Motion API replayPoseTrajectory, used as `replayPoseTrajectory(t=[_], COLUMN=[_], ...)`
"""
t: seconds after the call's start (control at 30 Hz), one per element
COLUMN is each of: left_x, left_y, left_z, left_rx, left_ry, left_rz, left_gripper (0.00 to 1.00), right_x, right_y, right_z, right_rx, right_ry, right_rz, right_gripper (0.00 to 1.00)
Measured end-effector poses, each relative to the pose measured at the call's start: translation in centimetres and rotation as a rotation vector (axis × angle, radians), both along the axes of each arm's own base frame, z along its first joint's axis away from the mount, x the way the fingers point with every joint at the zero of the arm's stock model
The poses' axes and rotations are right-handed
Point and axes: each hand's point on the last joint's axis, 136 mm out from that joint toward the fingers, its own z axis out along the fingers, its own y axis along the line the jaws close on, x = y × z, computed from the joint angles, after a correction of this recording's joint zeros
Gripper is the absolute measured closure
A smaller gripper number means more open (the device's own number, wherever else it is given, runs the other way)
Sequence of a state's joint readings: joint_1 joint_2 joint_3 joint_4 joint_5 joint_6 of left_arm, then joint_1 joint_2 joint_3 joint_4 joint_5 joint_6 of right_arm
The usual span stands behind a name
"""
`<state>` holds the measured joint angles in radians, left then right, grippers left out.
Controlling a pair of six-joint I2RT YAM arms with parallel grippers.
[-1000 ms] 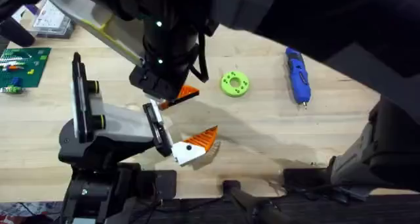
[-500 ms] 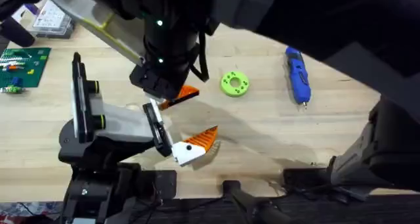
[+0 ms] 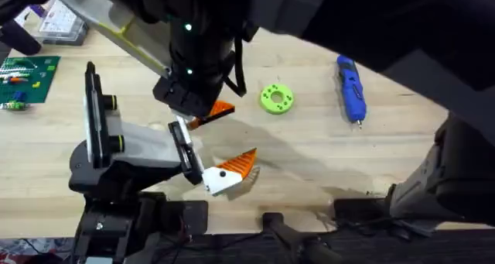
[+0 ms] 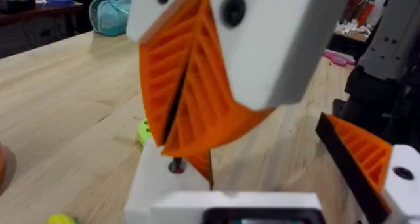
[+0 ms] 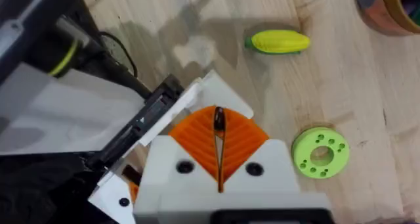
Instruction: Pick up the gripper from the table and insert it into the empty holder that is missing its gripper. Then pick up a screw, insert it into the mounting hole, and use the screwdriver to tighten it. Finally, clean up the table by picking up the vegetable and placing it into the bucket.
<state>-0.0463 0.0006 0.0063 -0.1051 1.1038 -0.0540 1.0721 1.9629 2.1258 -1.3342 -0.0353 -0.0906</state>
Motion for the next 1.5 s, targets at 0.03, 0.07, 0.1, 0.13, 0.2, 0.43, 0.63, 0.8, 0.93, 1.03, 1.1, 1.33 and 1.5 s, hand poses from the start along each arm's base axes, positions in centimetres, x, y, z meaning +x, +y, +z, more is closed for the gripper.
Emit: replayPoseTrajectory(t=[0.03, 0.07, 0.1, 0.13, 0.2, 0.43, 0.63, 0.8, 0.93, 1.03, 1.1, 1.33, 1.5], left_x=[0.0, 0.0, 0.0, 0.0, 0.0, 0.0, 0.0, 0.0, 0.0, 0.0, 0.0, -0.01, -0.01], left_y=[0.0, 0.0, 0.0, 0.0, 0.0, 0.0, 0.0, 0.0, 0.0, 0.0, 0.0, -0.01, -0.01], left_z=[0.0, 0.0, 0.0, 0.0, 0.0, 0.0, 0.0, 0.0, 0.0, 0.0, 0.0, -0.02, -0.02], left_rx=[0.0, 0.0, 0.0, 0.0, 0.0, 0.0, 0.0, 0.0, 0.0, -0.001, -0.001, -0.006, -0.006], left_ry=[0.0, 0.0, 0.0, 0.0, 0.0, 0.0, 0.0, 0.0, 0.001, 0.003, 0.002, 0.015, 0.015], left_rz=[0.0, 0.0, 0.0, 0.0, 0.0, 0.0, 0.0, 0.0, 0.0, 0.0, 0.0, 0.0, 0.0], left_gripper=[0.015, 0.015, 0.015, 0.015, 0.015, 0.015, 0.015, 0.015, 0.015, 0.015, 0.015, 0.015, 0.015], right_x=[0.0, 0.0, 0.0, 0.0, 0.0, 0.0, 0.0, 0.02, 0.04, 0.01, -0.01, 0.04, 0.04], right_y=[0.0, 0.0, 0.0, 0.0, -0.01, -0.01, 0.0, 0.04, 0.08, 0.09, 0.12, 0.36, 0.36], right_z=[0.0, 0.0, 0.0, 0.0, 0.0, -0.01, -0.02, -0.04, -0.09, -0.11, -0.2, -0.8, -0.8], right_rx=[0.0, 0.0, 0.0, 0.0, 0.0, 0.0, -0.001, 0.0, 0.0, 0.0, -0.001, -0.01, -0.01], right_ry=[0.0, 0.0, 0.0, 0.0, 0.0, 0.0, 0.0, 0.0, 0.0, 0.002, 0.005, 0.014, 0.014], right_rz=[0.0, 0.0, 0.0, 0.0, 0.0, 0.0, 0.0, 0.0, 0.0, 0.001, 0.001, 0.002, 0.002], right_gripper=[0.992, 0.992, 0.992, 0.992, 0.992, 0.992, 0.992, 0.992, 0.992, 0.992, 0.992, 0.992, 0.992])
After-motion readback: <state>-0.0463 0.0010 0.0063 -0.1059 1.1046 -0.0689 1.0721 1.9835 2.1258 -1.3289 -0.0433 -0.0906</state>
